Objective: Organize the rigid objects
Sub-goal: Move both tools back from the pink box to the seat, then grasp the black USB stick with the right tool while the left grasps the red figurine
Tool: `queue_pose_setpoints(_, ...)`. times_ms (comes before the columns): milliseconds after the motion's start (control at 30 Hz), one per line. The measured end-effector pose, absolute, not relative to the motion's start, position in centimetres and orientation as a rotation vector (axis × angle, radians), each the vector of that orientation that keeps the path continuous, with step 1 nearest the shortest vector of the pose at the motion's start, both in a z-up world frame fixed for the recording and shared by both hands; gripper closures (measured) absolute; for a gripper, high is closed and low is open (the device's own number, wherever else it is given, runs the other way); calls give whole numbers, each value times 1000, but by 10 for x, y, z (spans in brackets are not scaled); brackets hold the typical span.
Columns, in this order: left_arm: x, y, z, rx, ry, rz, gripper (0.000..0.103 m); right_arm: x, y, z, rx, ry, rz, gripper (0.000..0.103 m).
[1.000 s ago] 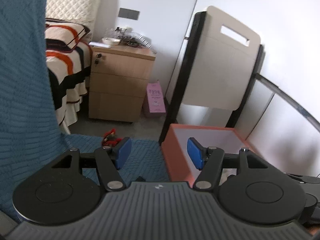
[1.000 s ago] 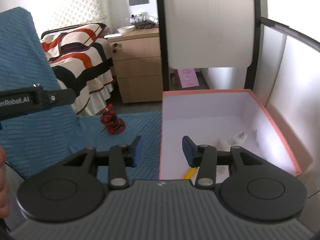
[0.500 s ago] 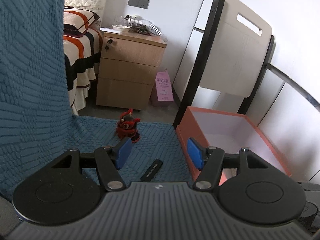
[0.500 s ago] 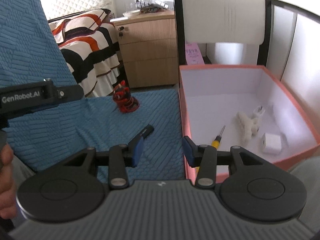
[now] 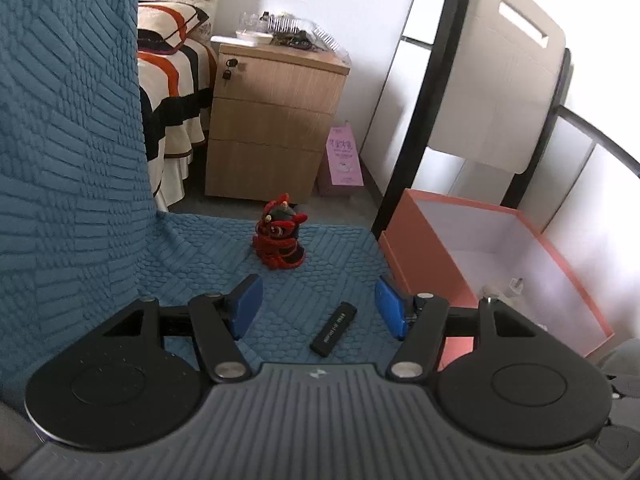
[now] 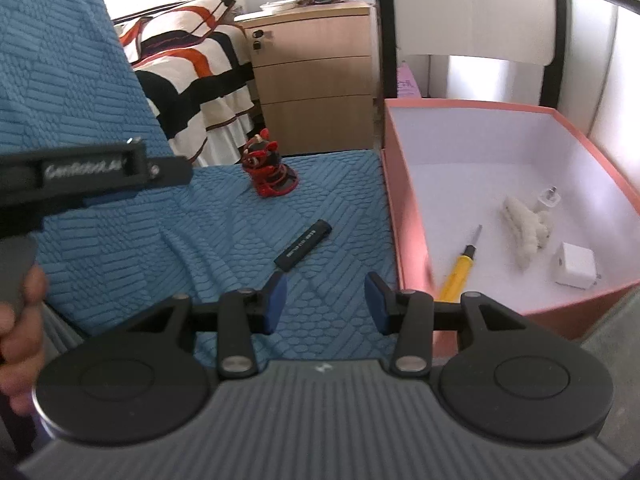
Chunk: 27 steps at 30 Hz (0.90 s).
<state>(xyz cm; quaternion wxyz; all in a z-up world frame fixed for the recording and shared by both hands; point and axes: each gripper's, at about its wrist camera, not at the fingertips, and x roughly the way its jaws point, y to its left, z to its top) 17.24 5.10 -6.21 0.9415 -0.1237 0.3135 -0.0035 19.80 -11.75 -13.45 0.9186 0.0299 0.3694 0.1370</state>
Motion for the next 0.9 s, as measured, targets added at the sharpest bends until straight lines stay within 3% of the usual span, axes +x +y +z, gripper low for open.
queue_pose_setpoints(200, 207, 62, -71, -245, 649, -18, 28, 214, -103, -146, 52, 756, 334, 57)
queue_pose_setpoints(633, 302, 96, -136, -284, 801, 3, 27, 275, -59, -190, 45, 834, 425, 57)
queue_pose_setpoints(900, 348, 91, -154, -229, 790, -13, 27, 309, -42, -218, 52, 826, 408, 56)
